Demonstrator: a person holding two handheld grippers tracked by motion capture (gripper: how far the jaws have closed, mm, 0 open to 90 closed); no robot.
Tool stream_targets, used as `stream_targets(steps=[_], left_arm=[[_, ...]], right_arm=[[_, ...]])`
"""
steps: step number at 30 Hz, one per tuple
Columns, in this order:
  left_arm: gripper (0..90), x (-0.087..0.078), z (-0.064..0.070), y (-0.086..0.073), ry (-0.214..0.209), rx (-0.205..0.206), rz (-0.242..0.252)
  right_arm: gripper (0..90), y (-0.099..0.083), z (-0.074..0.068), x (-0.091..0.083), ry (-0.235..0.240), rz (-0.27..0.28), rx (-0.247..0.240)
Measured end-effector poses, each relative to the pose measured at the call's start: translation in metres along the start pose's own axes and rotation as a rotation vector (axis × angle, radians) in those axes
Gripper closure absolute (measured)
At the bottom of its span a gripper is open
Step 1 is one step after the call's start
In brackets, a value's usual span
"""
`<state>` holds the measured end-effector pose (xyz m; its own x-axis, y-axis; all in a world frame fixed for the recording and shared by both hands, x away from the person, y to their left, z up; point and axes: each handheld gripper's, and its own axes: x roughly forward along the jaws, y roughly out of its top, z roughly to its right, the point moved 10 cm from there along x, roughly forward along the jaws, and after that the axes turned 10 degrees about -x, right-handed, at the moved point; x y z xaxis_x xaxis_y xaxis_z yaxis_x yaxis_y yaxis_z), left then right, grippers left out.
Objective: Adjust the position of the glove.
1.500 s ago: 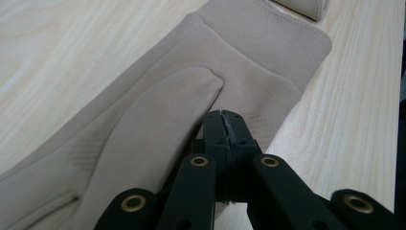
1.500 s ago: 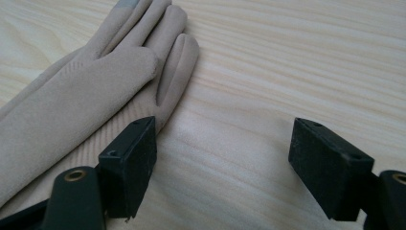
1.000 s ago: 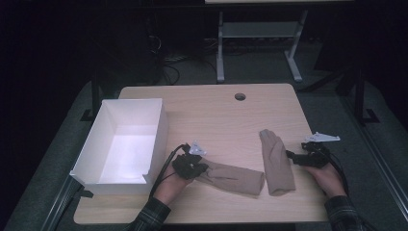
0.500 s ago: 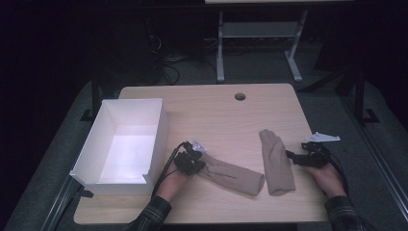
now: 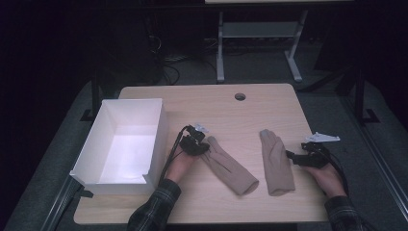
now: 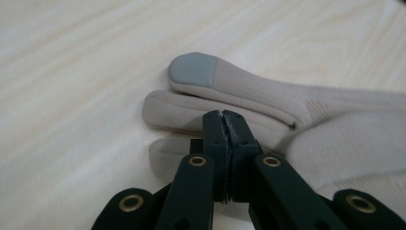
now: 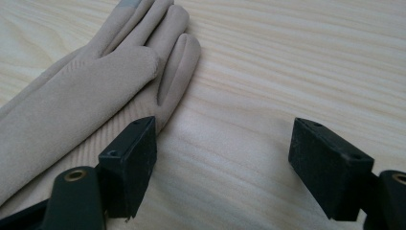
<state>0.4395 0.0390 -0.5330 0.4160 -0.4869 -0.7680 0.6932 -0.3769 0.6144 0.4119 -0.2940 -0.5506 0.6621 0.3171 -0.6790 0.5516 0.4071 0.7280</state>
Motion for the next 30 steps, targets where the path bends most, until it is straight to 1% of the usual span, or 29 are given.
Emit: stream_targets(steps=[3,4,5,7,8,9,10,11,12,13,15,16,17,19,20,21,22,23,25,26,27,29,30], left_arm=[[88.2,0.008,-0.005,0.011,-0.005,0.002,0.026],[88.2,0.014,-0.009,0.018,-0.010,-0.010,0.038],[88.2,0.014,-0.009,0.018,-0.010,-0.010,0.038],[88.2,0.020,-0.012,0.026,-0.013,-0.010,0.053],[88.1,0.024,-0.015,0.032,-0.017,-0.021,0.059],[87.5,0.024,-0.015,0.032,-0.017,-0.021,0.059],[86.4,0.025,-0.015,0.034,-0.018,-0.031,0.063],[86.4,0.024,-0.015,0.035,-0.016,-0.030,0.062],[81.6,0.019,-0.013,0.035,-0.003,-0.020,0.064],[79.0,0.019,-0.013,0.035,-0.003,-0.020,0.064],[75.1,0.006,-0.010,0.030,0.010,-0.012,0.063],[72.7,0.006,-0.010,0.030,0.010,-0.012,0.063],[69.5,-0.003,-0.007,0.026,0.009,-0.020,0.071],[64.7,-0.011,-0.002,0.018,-0.001,-0.022,0.062],[62.3,-0.011,-0.002,0.018,-0.001,-0.022,0.062],[60.3,-0.016,0.004,0.008,-0.015,-0.008,0.031],[59.0,-0.016,0.004,0.008,-0.015,-0.008,0.031],[57.9,-0.020,0.011,-0.002,-0.034,-0.003,0.015],[56.5,-0.024,0.016,-0.008,-0.056,-0.019,0.015],[56.0,-0.024,0.016,-0.008,-0.056,-0.019,0.015],[55.1,-0.026,0.020,-0.013,-0.065,-0.022,0.015],[54.8,-0.026,0.021,-0.014,-0.063,-0.024,0.016],[54.6,-0.025,0.023,-0.015,-0.072,-0.045,0.028]], right_arm=[[24.7,0.000,0.000,0.000,0.001,0.000,-0.004],[24.7,0.000,0.000,0.000,0.001,0.000,-0.004],[24.7,0.000,0.000,0.000,0.001,0.000,-0.004],[24.7,0.000,0.000,0.000,0.001,0.000,-0.002],[24.7,0.000,0.000,0.000,0.001,0.000,-0.003],[24.6,0.000,0.000,0.000,0.001,0.001,-0.004],[24.6,0.000,0.000,0.000,0.001,0.000,-0.003],[24.6,0.000,0.000,0.000,0.001,0.000,-0.003],[24.6,0.000,0.000,0.000,0.001,0.001,-0.003],[24.6,0.000,0.000,0.000,0.001,0.001,-0.003],[24.7,0.000,0.000,0.000,0.002,0.002,-0.004],[24.7,0.000,0.000,0.000,0.002,0.002,-0.004],[24.7,0.000,0.000,0.000,0.002,0.001,-0.002],[24.7,0.000,0.000,0.000,0.002,0.001,-0.004],[24.7,0.000,0.000,0.000,0.002,0.000,-0.004],[24.7,0.000,0.000,0.000,0.002,0.000,-0.004],[24.7,0.000,0.000,0.000,0.002,0.000,-0.004],[24.7,0.000,0.000,0.000,0.002,0.000,-0.004],[24.7,0.000,0.000,0.000,0.002,0.000,-0.004],[24.7,0.000,0.000,0.000,0.002,0.000,-0.004],[24.6,0.000,0.000,0.000,0.002,0.000,-0.005],[24.7,0.000,0.000,0.000,0.002,0.000,-0.004],[24.7,0.000,0.000,0.000,0.002,0.000,-0.004]])
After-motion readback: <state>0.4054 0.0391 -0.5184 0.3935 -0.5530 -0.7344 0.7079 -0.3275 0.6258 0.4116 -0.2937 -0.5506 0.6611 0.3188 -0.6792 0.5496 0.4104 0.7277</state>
